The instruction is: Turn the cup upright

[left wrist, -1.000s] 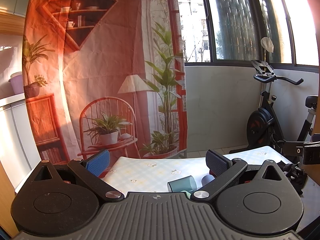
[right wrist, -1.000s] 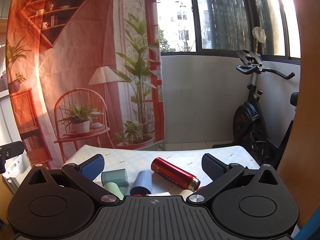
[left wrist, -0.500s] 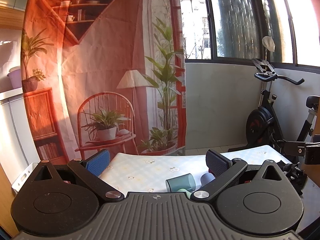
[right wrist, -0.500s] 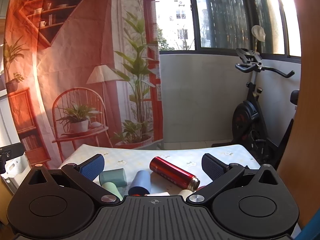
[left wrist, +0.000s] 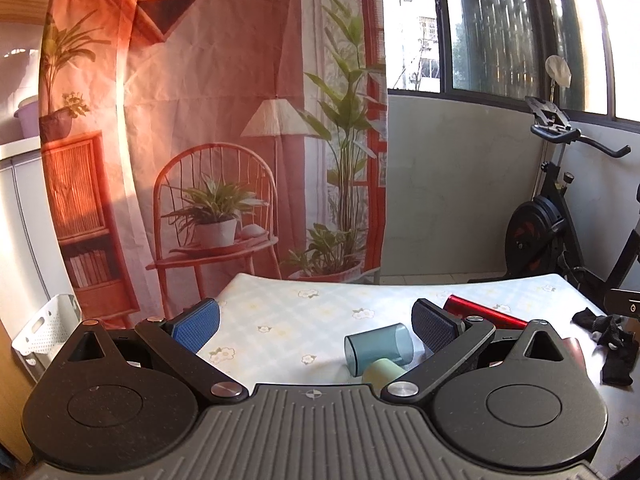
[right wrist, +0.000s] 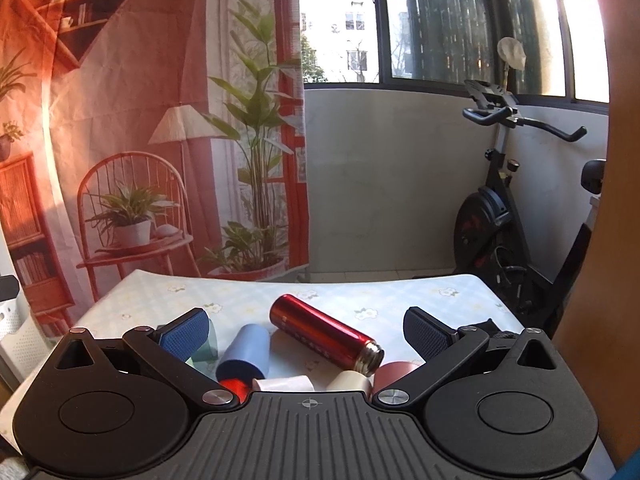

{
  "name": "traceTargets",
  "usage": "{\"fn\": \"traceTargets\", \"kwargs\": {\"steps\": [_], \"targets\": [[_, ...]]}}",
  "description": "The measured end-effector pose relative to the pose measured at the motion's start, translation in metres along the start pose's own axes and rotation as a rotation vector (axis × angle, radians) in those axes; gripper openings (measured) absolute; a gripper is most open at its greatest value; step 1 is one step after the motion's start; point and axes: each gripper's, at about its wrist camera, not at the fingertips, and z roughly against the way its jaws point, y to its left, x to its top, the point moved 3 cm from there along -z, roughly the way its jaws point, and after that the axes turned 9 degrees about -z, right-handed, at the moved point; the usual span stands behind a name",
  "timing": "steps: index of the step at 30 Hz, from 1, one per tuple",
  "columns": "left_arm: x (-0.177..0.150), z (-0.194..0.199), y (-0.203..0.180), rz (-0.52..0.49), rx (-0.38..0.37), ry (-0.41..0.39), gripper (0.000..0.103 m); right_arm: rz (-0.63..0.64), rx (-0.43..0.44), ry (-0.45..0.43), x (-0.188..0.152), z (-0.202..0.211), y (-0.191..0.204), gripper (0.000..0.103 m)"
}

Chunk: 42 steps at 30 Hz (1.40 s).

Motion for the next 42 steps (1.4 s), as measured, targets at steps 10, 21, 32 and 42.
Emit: {"fn": "traceTargets", "kwargs": {"steps": [10, 21, 32, 42], "targets": [[-0.02, -0.051, 0.009, -0.033, 0.043, 0.068, 0.102, 0.039, 0.046, 0.132, -0.067, -0.079, 0.003, 0.098], [-0.04, -0.078, 0.013, -0.055, 0.058, 0.13, 0.102, 0.079, -0.06, 0.235, -0.109, -0.12, -0.006, 0.079], [-0.046, -0.082, 0.004, -0.088, 0.044, 0.13, 0.101, 0.132, -0.16, 0.284, -0.129, -0.145, -0.012, 0.075], [-0.049, -0.081, 0.005, -0.085, 0.034, 0.119, 0.101, 0.155, -0.229, 0.304, -0.132, -0.163, -0.006, 0.076]]}}
